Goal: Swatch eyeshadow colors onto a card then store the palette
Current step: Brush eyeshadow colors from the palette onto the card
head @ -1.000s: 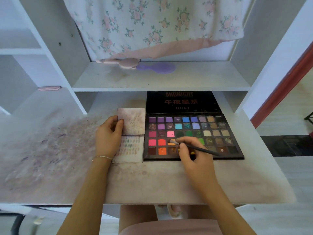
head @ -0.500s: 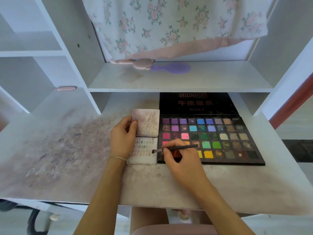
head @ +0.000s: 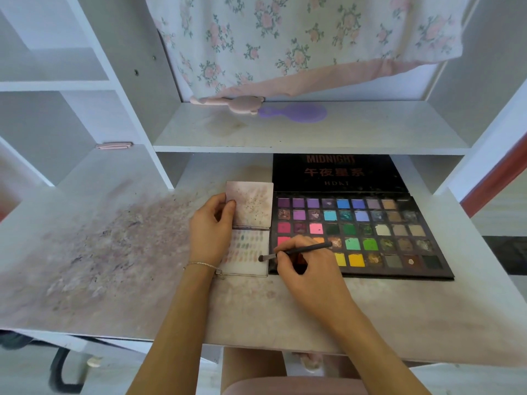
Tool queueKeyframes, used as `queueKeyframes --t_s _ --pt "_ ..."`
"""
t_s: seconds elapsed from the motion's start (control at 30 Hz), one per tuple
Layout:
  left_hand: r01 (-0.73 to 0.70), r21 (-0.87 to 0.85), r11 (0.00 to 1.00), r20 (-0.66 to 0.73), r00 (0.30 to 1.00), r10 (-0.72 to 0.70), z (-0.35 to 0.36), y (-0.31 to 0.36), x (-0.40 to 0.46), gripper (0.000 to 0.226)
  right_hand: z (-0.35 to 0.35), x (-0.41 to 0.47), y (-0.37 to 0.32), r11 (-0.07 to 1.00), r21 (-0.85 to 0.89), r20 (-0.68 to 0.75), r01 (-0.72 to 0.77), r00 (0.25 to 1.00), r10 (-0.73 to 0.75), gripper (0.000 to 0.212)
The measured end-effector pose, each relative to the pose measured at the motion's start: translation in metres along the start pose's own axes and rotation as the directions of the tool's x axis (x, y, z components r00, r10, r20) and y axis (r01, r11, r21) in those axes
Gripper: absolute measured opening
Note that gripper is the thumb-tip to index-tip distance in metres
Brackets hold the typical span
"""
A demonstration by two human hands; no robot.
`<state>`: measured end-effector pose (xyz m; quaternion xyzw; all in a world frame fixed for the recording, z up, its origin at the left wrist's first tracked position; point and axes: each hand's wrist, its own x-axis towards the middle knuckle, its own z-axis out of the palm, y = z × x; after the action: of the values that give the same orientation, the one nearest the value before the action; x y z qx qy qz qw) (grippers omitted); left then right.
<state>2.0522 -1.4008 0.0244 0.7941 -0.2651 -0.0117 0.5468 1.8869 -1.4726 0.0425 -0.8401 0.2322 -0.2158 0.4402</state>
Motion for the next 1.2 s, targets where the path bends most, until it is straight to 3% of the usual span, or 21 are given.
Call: queueKeyframes --t_s 0.73,0.8,1.0,1.1,1.2 --pt "-0.013 0.009 1.0 -0.011 1.0 0.013 0.001 -0.002 0.001 0.019 0.001 0.0 0.002 1.0 -0.02 0.001 0.022 1.0 -0.022 0.013" --pt "-0.014 0.016 1.0 -0.011 1.0 0.014 0.001 -0.002 0.001 0.019 0.0 -0.001 0.002 0.999 0.025 -0.024 0.041 0.999 -0.04 0.02" --pt "0.041 -0.052 0.998 0.018 0.999 -0.04 -0.002 0.003 0.0 0.015 -0.006 -0.004 0.002 0.937 0.324 -0.319 0.129 0.948 -0.021 0.033" --pt "0.062 -0.13 0.99 0.073 0.996 -0.053 -0.008 0.007 -0.001 0.013 -0.005 -0.004 0.002 0.916 0.387 -0.341 0.105 0.939 0.037 0.03" --pt "0.152 -0.222 0.963 0.134 0.983 -0.124 -0.019 0.012 -0.002 0.028 -0.004 -0.005 0.004 0.904 0.426 -0.342 0.033 0.931 0.127 0.025"
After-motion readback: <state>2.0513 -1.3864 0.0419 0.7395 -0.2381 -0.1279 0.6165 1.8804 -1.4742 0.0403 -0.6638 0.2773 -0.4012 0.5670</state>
